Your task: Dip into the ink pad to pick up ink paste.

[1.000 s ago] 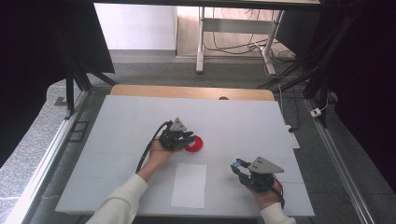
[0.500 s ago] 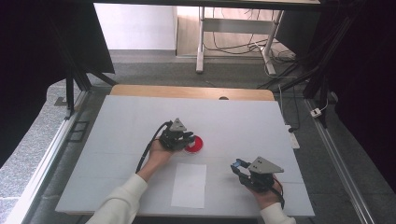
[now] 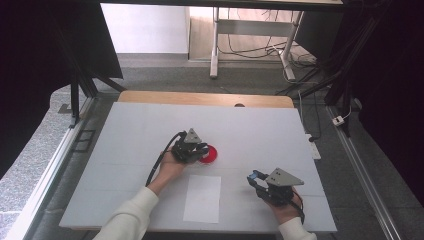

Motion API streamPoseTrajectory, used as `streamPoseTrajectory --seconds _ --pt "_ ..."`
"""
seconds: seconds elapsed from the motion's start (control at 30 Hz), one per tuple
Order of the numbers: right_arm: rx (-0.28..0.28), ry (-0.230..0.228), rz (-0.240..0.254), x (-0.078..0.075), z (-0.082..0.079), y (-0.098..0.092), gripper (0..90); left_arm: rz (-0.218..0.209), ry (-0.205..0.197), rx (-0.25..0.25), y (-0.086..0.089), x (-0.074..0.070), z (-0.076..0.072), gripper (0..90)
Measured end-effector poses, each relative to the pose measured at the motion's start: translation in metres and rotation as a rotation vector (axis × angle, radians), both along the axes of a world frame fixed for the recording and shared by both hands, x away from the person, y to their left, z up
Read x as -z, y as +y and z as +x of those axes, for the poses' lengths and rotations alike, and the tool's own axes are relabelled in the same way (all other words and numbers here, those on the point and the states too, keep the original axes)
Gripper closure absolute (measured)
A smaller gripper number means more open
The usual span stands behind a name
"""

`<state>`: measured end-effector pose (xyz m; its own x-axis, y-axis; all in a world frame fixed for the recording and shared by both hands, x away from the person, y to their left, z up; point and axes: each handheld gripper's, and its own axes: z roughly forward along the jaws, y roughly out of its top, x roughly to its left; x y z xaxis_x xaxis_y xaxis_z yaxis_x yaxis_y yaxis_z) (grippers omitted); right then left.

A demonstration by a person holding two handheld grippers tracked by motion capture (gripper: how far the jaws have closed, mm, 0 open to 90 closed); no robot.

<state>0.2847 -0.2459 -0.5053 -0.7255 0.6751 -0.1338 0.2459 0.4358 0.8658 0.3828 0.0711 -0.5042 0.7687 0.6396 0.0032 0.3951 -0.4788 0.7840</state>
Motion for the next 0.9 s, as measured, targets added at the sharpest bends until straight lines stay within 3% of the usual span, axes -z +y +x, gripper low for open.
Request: streamPoseTrajectory --seconds 0.4,0.6,0.9 --pt "0.001 -0.001 -0.002 0.000 0.000 0.000 64.2 0.003 -0.003 -0.003 -0.001 0.000 -0.001 75.7" --pt "0.000 0.000 0.001 0.000 0.000 0.000 64.2 0.019 -0.034 -0.013 -0.002 -0.006 -0.004 75.6" --pt "0.001 0.000 -0.003 0.000 0.000 0.000 64.2 -0.025 -0.078 -0.030 0.003 -0.018 -0.007 75.6"
